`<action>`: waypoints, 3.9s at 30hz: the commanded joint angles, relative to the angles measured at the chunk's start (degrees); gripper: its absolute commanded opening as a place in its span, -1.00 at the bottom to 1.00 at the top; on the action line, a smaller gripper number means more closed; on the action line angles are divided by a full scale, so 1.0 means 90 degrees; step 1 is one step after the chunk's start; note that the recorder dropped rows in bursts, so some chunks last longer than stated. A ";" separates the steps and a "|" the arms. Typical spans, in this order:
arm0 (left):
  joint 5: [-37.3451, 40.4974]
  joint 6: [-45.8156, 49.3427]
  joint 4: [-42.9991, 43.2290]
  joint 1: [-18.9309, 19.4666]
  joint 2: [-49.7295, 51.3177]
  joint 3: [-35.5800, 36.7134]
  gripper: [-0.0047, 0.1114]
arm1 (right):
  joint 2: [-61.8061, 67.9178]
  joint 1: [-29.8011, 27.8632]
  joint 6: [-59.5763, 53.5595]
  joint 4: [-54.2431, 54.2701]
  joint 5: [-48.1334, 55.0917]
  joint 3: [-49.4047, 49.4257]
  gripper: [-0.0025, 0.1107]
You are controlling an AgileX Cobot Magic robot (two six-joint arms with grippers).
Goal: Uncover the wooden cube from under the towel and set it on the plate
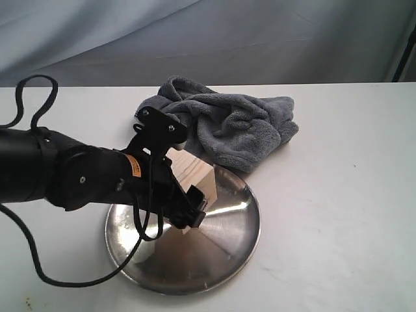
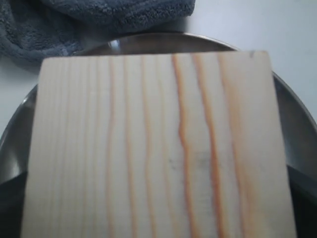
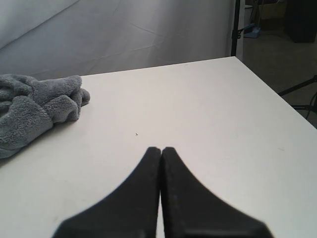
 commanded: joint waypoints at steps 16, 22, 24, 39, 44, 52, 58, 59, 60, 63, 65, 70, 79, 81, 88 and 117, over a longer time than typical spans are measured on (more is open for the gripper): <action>-0.1341 -0.0067 -0.0090 0.0005 0.0868 0.0387 -0.92 | -0.0028 -0.0023 -0.0008 0.0016 -0.0014 0.0018 -0.96; -0.1475 -0.0067 -0.0090 0.0005 0.0900 0.0387 -0.77 | -0.0028 -0.0023 -0.0008 0.0016 -0.0014 0.0018 -0.96; -0.1475 -0.0067 -0.0090 0.0005 0.0900 0.0387 -0.61 | -0.0028 -0.0023 -0.0008 0.0016 -0.0014 0.0018 -0.96; -0.1402 -0.0067 -0.0311 0.0005 0.0900 0.0387 0.61 | -0.0028 -0.0023 -0.0008 0.0016 -0.0014 0.0018 -0.96; -0.1402 -0.0067 -0.0311 0.0005 0.0900 0.0387 0.61 | -0.0028 -0.0023 -0.0008 0.0016 -0.0014 0.0018 -0.96; -0.1402 -0.0067 -0.0297 0.0005 0.0620 0.0387 0.61 | -0.0028 -0.0023 -0.0008 0.0016 -0.0014 0.0018 -0.96; -0.1402 -0.0023 -0.0263 0.0005 -0.0132 0.0387 0.61 | -0.0028 -0.0023 -0.0008 0.0016 -0.0014 0.0018 -0.96; -0.1402 -0.0023 -0.0263 0.0005 -0.0197 0.0387 0.61 | -0.0028 -0.0023 -0.0008 0.0016 -0.0014 0.0018 -0.96; -0.1402 -0.0023 -0.0263 0.0005 -0.0265 0.0375 0.61 | -0.0028 -0.0023 -0.0008 0.0016 -0.0014 0.0018 -0.96; -0.1472 0.0183 -0.0263 0.0005 -0.0569 0.0375 0.61 | -0.0028 -0.0023 -0.0008 0.0016 -0.0014 0.0018 -0.96; -0.1472 0.0514 -0.0263 0.0005 -0.0774 0.0375 0.61 | -0.0028 -0.0023 -0.0008 0.0016 -0.0014 0.0018 -0.96; -0.1373 0.0514 -0.0263 0.0005 -0.1091 0.0375 0.44 | -0.0028 -0.0023 -0.0008 0.0016 -0.0014 0.0018 -0.96; -0.0981 0.0574 -0.0252 0.0005 -0.1324 0.0321 -0.58 | -0.0028 -0.0023 -0.0008 0.0016 -0.0014 0.0018 -0.96; -0.0227 0.0820 -0.0106 0.0088 -0.1312 0.0142 -0.84 | -0.0028 -0.0023 -0.0008 0.0016 -0.0014 0.0018 -0.96; 0.1345 -0.0205 0.0278 0.1089 -0.1324 -0.0697 -0.92 | -0.0028 -0.0023 -0.0008 0.0016 -0.0014 0.0018 -0.96; 0.4613 -0.2571 0.2633 0.3340 -0.1324 -0.1260 -0.92 | -0.0028 -0.0023 -0.0008 0.0016 -0.0014 0.0018 -0.96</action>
